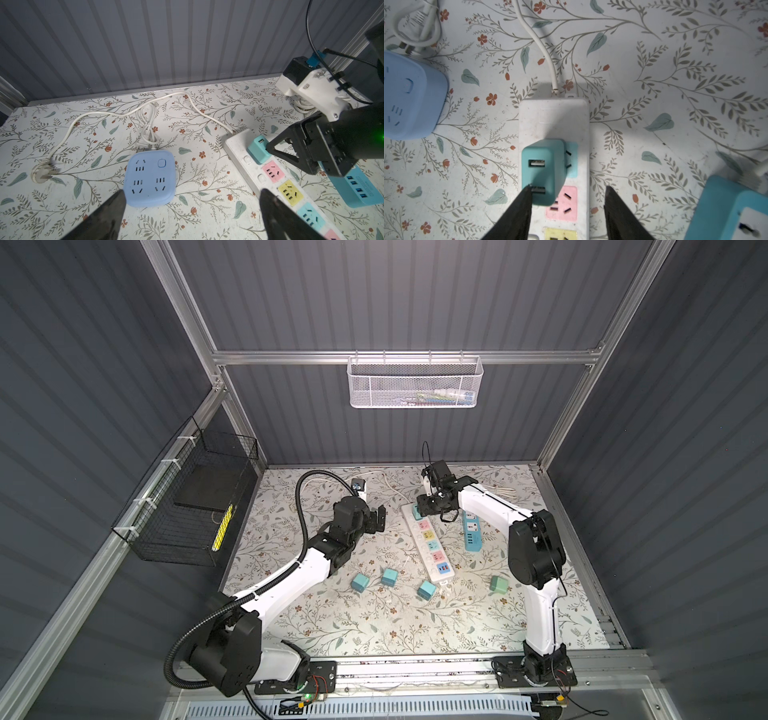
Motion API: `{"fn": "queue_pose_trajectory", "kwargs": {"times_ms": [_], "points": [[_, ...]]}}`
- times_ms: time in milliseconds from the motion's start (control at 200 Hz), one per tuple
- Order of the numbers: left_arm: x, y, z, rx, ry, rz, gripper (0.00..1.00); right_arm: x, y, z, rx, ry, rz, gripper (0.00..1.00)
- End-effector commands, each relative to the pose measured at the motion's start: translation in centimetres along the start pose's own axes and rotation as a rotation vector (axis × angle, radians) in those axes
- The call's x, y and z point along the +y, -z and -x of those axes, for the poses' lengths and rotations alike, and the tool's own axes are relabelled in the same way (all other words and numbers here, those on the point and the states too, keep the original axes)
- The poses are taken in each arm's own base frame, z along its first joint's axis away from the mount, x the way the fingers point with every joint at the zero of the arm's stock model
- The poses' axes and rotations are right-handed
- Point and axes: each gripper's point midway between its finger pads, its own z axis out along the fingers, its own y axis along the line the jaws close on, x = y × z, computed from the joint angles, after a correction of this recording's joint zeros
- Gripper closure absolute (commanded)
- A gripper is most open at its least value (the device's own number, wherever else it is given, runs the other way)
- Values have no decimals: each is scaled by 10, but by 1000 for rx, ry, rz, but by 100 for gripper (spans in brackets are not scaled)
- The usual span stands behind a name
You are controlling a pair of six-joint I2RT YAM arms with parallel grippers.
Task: Insert the plug
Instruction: 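Open and raise the right gripper while the left gripper moves over loose adapters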
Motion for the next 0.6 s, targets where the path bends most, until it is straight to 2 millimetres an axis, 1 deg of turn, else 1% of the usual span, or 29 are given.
{"fn": "queue_pose_trajectory", "kwargs": {"times_ms": [0,110,255,295,365,395,425,465,485,510,550,565,580,595], "points": [[-4,3,14,-20,-5,-15,0,-13,-7,-26,75,-10,-40,44],[-5,0,11,-8,3,-12,0,-6,11,-13,34,-14,-16,44],[2,0,17,18,49,35,1,3,58,18,-63,-6,13,42],[4,1,17,39,66,54,1,4,71,25,-92,-3,12,39],[6,6,15,87,94,66,2,0,95,34,-148,-16,-16,33],[6,8,11,119,101,67,1,-2,105,37,-174,-25,-25,29],[4,10,6,155,98,54,1,-4,114,39,-205,-40,-30,22],[0,12,-1,199,89,31,2,-9,126,42,-258,-79,-44,10],[-1,14,-6,223,89,28,3,-13,131,43,-289,-110,-60,2],[-1,15,-11,248,91,24,3,-19,139,45,-335,-149,-81,1],[-3,19,-24,301,87,8,4,-27,143,39,-371,-205,-91,1],[-3,20,-28,320,84,7,5,-28,142,35,-376,-205,-87,1],[-3,21,-33,338,80,10,5,-28,144,37,-404,-199,-71,1],[-1,23,-38,357,78,16,6,-27,142,36,-412,-183,-53,1]]}}
